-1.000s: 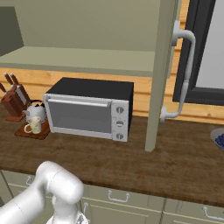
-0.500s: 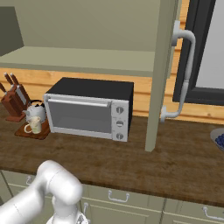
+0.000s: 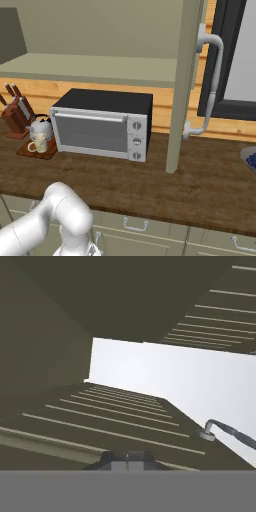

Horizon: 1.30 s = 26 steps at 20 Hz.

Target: Pick the kettle from the counter and place it on the tray. Then pick the mug from the cabinet and place it on the tray. Then close the cabinet doors.

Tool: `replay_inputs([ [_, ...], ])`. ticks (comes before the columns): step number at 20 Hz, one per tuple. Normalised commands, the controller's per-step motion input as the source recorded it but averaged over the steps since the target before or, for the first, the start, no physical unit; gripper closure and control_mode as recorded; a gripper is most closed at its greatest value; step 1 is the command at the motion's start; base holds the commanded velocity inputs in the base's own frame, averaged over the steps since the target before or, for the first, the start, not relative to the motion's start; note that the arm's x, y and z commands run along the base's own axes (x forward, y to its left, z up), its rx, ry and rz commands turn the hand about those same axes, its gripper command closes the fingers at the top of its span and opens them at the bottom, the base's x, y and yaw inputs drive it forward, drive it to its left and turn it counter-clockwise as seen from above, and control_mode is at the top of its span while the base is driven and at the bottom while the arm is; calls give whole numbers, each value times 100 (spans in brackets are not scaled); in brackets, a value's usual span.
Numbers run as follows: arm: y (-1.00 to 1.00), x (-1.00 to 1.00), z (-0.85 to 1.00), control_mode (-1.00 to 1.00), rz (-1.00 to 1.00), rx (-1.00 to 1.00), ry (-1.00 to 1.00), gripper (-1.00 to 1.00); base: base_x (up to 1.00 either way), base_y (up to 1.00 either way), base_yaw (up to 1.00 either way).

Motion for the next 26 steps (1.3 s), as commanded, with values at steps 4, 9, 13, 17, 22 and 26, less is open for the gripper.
replay_inputs([
  [4, -19, -45, 24, -100, 0, 9, -21, 100, 0, 0, 0],
  [9, -34, -48, 17, -100, 0, 12, -11, 100, 0, 0, 0],
  [13, -50, -34, 7, -100, 0, 16, -3, 100, 0, 0, 0],
  [17, -59, -13, 8, -100, 0, 18, 0, 100, 0, 0, 0],
  [22, -58, -1, 16, -100, 1, 8, 19, 100, 0, 0, 0],
  [26, -49, 19, 16, -100, 7, 0, 46, 100, 0, 0, 0],
])
